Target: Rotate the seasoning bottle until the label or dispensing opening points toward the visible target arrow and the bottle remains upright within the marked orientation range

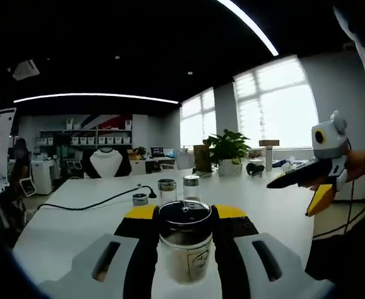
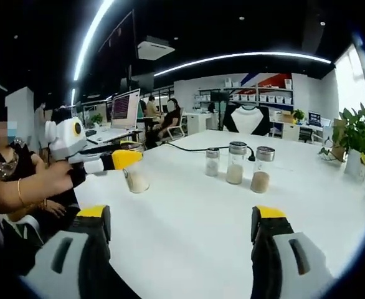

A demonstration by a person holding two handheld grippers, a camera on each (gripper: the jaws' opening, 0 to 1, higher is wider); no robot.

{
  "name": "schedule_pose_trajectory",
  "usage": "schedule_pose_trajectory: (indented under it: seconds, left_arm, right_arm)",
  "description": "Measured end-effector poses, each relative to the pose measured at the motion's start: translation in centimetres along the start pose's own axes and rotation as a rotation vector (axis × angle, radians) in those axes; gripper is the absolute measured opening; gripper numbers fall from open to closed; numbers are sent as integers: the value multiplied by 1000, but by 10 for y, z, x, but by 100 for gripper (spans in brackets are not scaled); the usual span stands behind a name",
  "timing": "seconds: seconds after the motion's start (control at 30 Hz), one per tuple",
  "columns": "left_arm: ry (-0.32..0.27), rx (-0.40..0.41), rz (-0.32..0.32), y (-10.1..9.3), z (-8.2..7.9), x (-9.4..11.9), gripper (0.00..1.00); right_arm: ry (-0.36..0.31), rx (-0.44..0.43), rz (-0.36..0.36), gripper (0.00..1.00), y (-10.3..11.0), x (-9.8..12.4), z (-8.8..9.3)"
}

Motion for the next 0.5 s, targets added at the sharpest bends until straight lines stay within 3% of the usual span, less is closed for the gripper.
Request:
schedule_pose_trajectory:
  seconds: [0.1,0.5]
  left_arm:
    - [-15,54,2,9,11,-1,35]
    - [33,-1,23,24,32,-10,35]
  right_arm:
    - [16,46,-18,94,4,-1,4]
    - [24,23,-14,95,2,-1,3]
Point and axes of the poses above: the point that each gripper's makers call its tool centre point, and the gripper's own axes: x roughly backward along the fingers, y roughly to its left, z roughly out of its underside, the point moved 2 cm from there along x, roughly backward along the fingers, and after that the axes turned 9 degrees about z, right-handed, at the moved point
